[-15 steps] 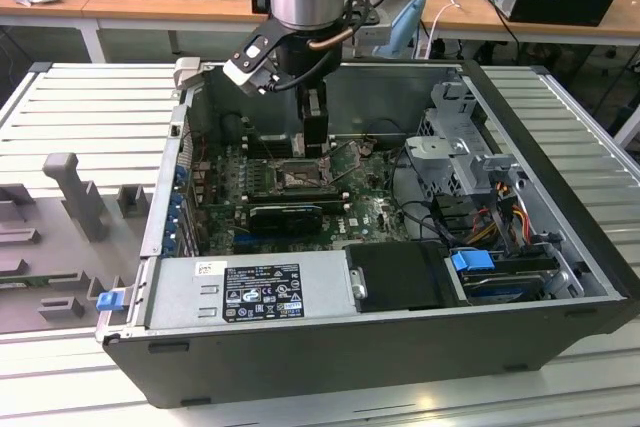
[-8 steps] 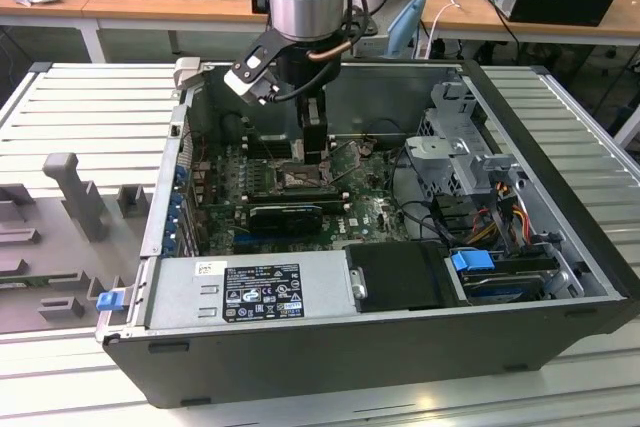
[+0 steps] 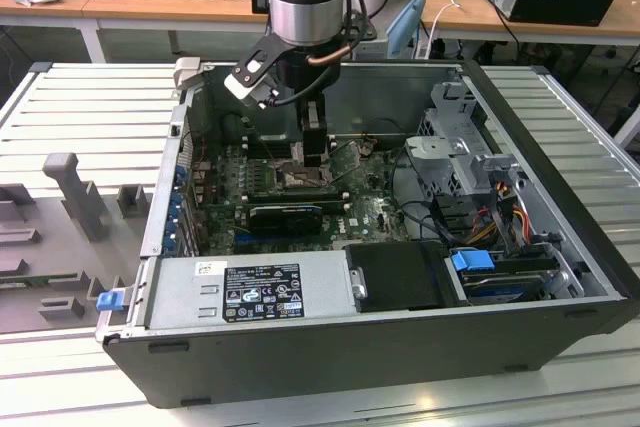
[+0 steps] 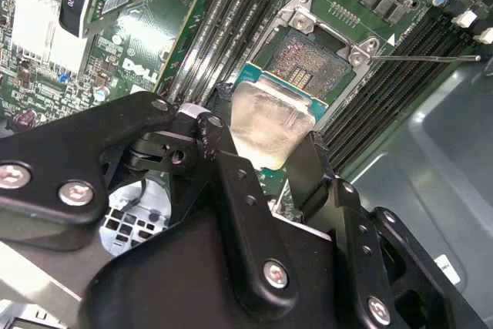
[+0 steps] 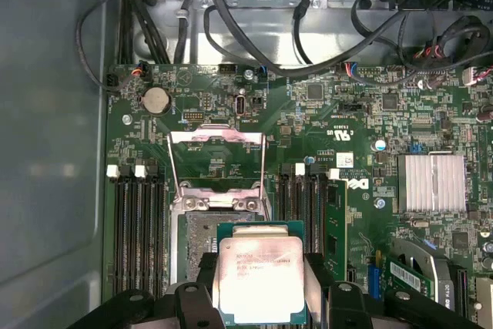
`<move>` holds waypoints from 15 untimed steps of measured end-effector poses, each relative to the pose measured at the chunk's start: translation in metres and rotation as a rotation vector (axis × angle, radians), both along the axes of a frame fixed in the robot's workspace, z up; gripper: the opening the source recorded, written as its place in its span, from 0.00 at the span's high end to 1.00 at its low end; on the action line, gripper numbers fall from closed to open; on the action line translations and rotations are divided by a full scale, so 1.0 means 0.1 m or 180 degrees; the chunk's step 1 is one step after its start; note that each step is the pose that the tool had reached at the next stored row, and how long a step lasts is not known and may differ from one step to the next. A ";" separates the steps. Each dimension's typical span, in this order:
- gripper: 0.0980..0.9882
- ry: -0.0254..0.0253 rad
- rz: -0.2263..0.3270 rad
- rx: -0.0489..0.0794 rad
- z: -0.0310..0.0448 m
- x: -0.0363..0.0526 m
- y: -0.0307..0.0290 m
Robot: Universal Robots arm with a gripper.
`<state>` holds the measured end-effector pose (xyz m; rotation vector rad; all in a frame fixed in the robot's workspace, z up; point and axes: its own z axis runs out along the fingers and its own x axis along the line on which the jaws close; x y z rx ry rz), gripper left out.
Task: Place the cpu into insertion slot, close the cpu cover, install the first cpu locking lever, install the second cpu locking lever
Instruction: 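Place the cpu into insertion slot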
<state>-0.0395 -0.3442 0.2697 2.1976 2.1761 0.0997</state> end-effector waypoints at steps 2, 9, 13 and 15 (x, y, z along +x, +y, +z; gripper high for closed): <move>0.52 0.0000 -0.0025 0.0000 -0.005 0.000 0.000; 0.52 0.0001 -0.0220 0.0000 -0.027 0.000 0.000; 0.52 0.0001 -0.0220 0.0001 -0.038 0.000 0.001; 0.52 0.0001 -0.0220 0.0000 -0.045 0.000 0.001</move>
